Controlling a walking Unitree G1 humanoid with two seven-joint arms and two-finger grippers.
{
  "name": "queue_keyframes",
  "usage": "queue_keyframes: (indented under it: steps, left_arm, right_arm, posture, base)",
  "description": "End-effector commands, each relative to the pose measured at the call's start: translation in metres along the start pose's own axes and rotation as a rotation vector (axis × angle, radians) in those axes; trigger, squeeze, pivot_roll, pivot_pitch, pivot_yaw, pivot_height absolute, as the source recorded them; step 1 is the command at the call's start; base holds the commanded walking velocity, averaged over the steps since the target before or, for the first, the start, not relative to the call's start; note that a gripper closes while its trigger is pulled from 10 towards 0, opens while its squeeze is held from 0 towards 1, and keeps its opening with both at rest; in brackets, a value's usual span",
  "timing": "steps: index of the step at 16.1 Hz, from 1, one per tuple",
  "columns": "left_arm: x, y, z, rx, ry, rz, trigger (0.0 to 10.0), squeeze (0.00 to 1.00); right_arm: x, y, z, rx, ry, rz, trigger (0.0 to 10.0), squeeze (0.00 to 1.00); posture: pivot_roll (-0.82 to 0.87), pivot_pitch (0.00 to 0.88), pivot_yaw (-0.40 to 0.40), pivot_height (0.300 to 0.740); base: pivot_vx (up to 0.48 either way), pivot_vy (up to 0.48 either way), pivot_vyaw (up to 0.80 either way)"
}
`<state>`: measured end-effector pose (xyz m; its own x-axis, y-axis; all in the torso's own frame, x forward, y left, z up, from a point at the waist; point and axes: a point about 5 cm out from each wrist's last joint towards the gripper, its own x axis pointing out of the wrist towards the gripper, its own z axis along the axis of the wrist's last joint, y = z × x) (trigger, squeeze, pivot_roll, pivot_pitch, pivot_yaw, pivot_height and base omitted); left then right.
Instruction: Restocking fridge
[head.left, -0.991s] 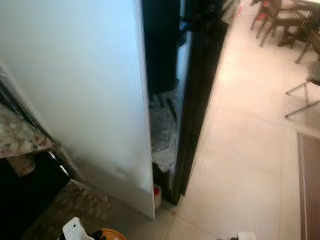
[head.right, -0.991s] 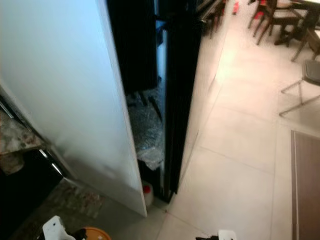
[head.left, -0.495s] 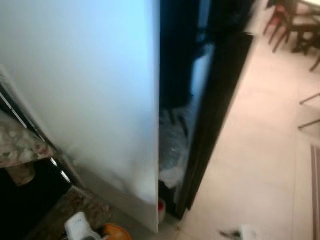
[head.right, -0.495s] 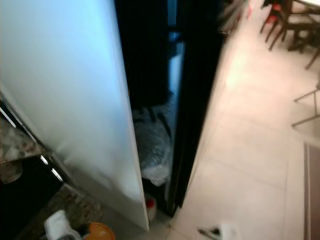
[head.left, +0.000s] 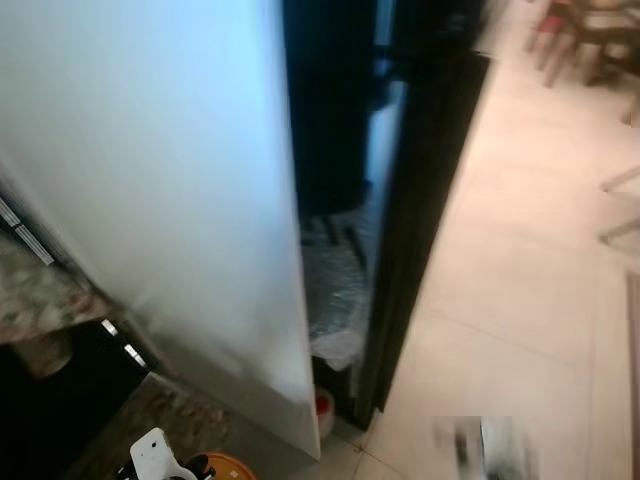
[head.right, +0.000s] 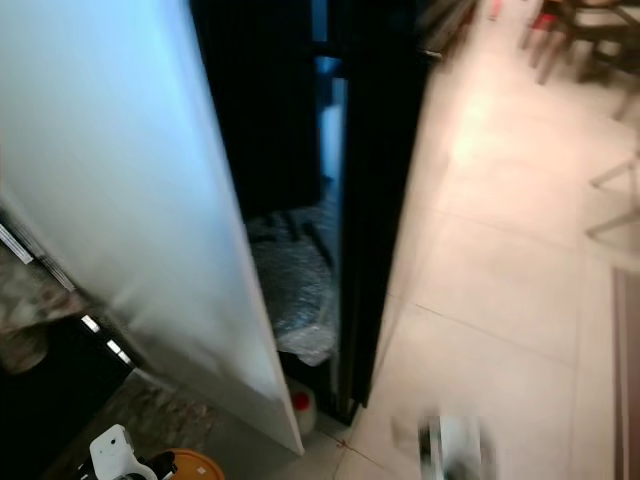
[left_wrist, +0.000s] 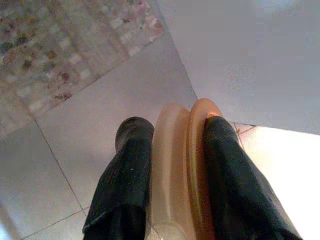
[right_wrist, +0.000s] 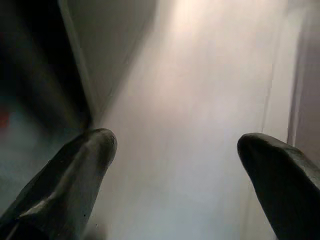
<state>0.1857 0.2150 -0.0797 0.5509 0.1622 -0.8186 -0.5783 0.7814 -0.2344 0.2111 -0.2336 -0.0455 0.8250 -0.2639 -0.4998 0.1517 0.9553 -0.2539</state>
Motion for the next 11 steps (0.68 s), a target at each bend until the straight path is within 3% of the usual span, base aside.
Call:
queue_keyframes:
  steps: [1, 2, 5, 8, 10, 11]
  left_arm:
    - [0.0, 0.005, -0.001, 0.022, 0.01, 0.011, 10.0, 0.0]
    - [0.0, 0.006, 0.003, 0.018, 0.0, 0.012, 10.0, 0.0]
    - [0.0, 0.008, 0.004, 0.021, -0.004, 0.017, 10.0, 0.0]
    - [-0.001, 0.008, 0.003, 0.029, -0.007, 0.019, 10.0, 0.0]
    - [-0.001, 0.009, 0.002, 0.028, -0.006, 0.019, 10.0, 0.0]
    - [-0.001, 0.009, 0.002, 0.019, -0.013, 0.015, 10.0, 0.0]
  right_arm:
    - [0.004, -0.002, 0.018, -0.022, -0.105, 0.002, 10.0, 0.0]
    - [0.007, -0.004, 0.039, -0.029, -0.222, 0.002, 10.0, 0.0]
    - [0.004, 0.006, 0.073, -0.054, -0.402, 0.029, 10.0, 0.0]
    - [-0.008, 0.046, 0.11, -0.062, -0.565, 0.178, 10.0, 0.0]
    - [-0.011, 0.064, 0.122, -0.125, -0.6, 0.266, 10.0, 0.0]
    - [-0.012, 0.079, 0.126, -0.222, -0.581, 0.344, 10.0, 0.0]
  posture:
    - [-0.09, 0.0, 0.06, 0.74]
    - [-0.09, 0.0, 0.061, 0.74]
    - [-0.08, 0.0, 0.054, 0.74]
    - [-0.08, 0.0, 0.052, 0.74]
    - [-0.07, 0.0, 0.046, 0.74]
    - [-0.06, 0.0, 0.036, 0.74]
  base:
    - [0.0, 0.0, 0.0]
    - [0.0, 0.0, 0.0]
    - [0.0, 0.0, 0.0]
    - [0.0, 0.0, 0.0]
    - [0.0, 0.0, 0.0]
    - [0.0, 0.0, 0.0]
